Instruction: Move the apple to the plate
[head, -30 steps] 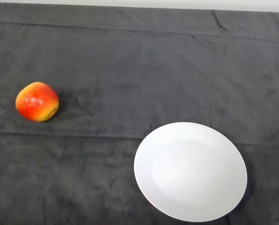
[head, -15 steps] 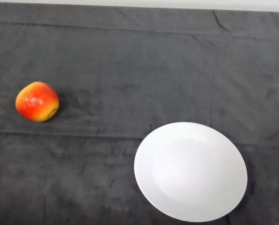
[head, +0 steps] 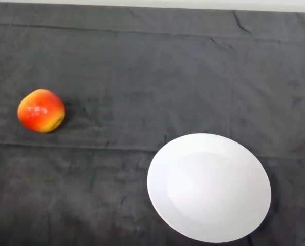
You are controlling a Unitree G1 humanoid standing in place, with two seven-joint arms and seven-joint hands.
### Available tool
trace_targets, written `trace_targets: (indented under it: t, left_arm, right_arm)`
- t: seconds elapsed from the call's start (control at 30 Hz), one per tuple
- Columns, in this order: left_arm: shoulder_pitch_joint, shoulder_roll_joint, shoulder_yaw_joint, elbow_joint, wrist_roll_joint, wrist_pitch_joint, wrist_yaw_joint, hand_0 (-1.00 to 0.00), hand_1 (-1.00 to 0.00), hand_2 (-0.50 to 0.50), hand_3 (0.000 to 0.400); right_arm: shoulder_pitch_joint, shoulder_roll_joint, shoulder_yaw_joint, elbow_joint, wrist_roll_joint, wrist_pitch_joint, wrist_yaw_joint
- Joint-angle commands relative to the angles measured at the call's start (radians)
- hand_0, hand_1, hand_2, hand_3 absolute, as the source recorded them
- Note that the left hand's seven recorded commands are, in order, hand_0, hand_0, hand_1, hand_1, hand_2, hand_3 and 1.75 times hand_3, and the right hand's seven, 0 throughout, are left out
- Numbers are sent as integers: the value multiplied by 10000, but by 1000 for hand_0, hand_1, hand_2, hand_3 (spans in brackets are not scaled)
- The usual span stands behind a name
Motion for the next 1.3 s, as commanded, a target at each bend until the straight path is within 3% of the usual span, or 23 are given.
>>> trace_targets:
  t: [0.03, 0.27, 0.47, 0.87, 1.3]
  left_arm:
    - [-370, -71, -194, -215, 214, 139, -280, 0, 0, 0, 0]
    - [-575, -226, -566, -133, 458, 114, -1260, 0, 0, 0, 0]
    - [-645, -490, -901, -64, 763, -78, -1732, 0, 0, 0, 0]
    - [-924, -947, -1640, 88, 1527, -277, -2148, 0, 0, 0, 0]
    - [-748, -1144, -2117, 292, 2104, -359, -2411, 0, 0, 0, 0]
  right_arm:
    - [256, -60, -62, 23, 59, 46, 12]
    - [262, -61, -64, 9, 61, 54, 15]
    - [266, -62, -65, 1, 62, 59, 16]
    - [271, -62, -66, -11, 62, 66, 19]
    - [274, -62, -68, -19, 63, 72, 21]
